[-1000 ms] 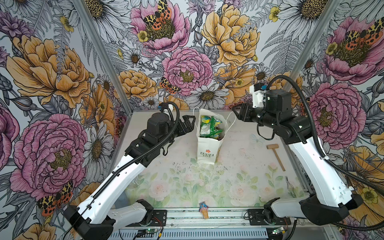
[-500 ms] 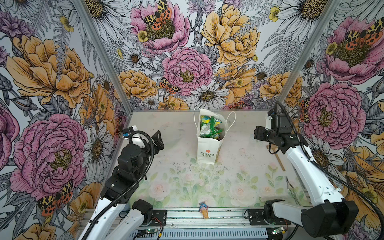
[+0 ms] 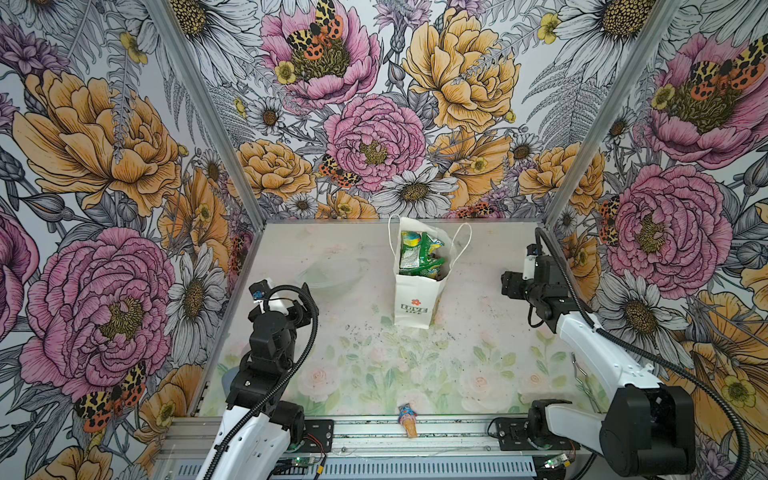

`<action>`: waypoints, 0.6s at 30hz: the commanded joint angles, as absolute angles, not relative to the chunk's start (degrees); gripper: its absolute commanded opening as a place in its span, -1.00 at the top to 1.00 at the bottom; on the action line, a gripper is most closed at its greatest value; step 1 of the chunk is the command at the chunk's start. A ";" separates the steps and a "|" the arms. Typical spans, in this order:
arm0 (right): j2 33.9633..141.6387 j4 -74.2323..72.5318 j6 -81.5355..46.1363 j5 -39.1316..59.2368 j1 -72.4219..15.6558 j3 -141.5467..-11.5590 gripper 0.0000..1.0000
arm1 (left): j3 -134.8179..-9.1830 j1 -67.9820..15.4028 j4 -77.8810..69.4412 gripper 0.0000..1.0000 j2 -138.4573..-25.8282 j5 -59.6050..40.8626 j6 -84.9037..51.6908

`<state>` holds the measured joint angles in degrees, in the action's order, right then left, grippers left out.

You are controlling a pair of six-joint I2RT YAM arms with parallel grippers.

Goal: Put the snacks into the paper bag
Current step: 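Open the right gripper and withdraw it while the left gripper releases the bag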

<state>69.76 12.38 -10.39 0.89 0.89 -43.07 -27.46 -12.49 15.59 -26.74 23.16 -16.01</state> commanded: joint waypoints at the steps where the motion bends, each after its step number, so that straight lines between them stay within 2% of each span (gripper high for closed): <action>1: 71.22 0.13 -9.84 1.99 1.72 -39.66 -0.56 | -25.58 -11.21 12.03 -0.98 -24.52 24.30 -14.59; 8: 73.58 -16.08 -6.97 -0.04 2.26 -31.51 -0.58 | -18.31 -8.48 2.15 -0.98 -21.84 21.43 -11.96; 15: 81.26 -30.03 -7.12 -1.39 3.58 -29.00 -0.60 | -11.94 -5.15 -9.35 -0.98 -26.23 20.47 -8.61; 18: 84.77 -32.35 -7.82 -6.25 3.36 -30.58 -0.59 | -9.72 -3.32 -14.51 -0.98 -28.46 20.20 -6.51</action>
